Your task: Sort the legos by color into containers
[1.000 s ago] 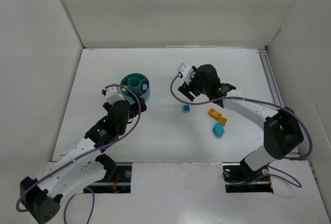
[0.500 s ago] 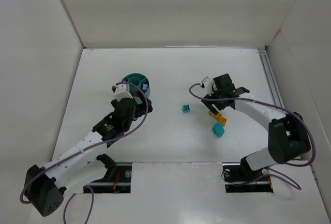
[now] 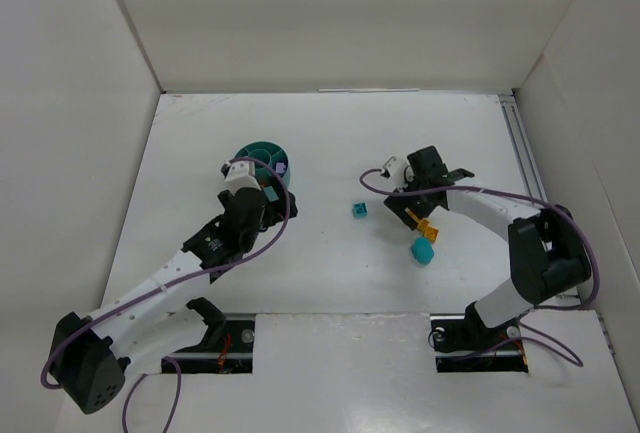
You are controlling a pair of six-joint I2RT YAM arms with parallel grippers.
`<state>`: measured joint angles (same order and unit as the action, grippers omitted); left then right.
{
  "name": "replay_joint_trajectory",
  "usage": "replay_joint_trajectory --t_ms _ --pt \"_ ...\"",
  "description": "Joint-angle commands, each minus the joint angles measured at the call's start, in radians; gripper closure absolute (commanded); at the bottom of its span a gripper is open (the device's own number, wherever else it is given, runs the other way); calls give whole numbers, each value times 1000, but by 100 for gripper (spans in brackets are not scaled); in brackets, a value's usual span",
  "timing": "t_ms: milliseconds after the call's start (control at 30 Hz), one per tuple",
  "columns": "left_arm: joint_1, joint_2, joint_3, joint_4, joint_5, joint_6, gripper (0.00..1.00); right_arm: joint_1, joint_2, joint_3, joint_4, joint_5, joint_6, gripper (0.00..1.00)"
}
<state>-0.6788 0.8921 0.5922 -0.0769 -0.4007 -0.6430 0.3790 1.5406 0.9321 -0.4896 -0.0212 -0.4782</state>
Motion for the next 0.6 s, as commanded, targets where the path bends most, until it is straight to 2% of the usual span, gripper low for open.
replay_joint_trajectory --t_ms 0,167,267,300,433,567 --pt "2 1 34 43 -3 16 0 -3 38 -16 16 -36 -2 15" --pt "2 10 34 43 -3 25 0 -28 62 -26 2 -36 18 21" --pt "2 19 34 43 -3 25 0 -49 62 -26 2 -36 18 34" --pt "2 19 34 43 -3 25 0 -49 62 -26 2 -36 18 43" --pt "2 19 34 43 -3 25 0 -49 62 -26 11 -46 0 62" --pt "2 19 34 43 -12 25 0 -28 62 -7 45 -72 -22 71"
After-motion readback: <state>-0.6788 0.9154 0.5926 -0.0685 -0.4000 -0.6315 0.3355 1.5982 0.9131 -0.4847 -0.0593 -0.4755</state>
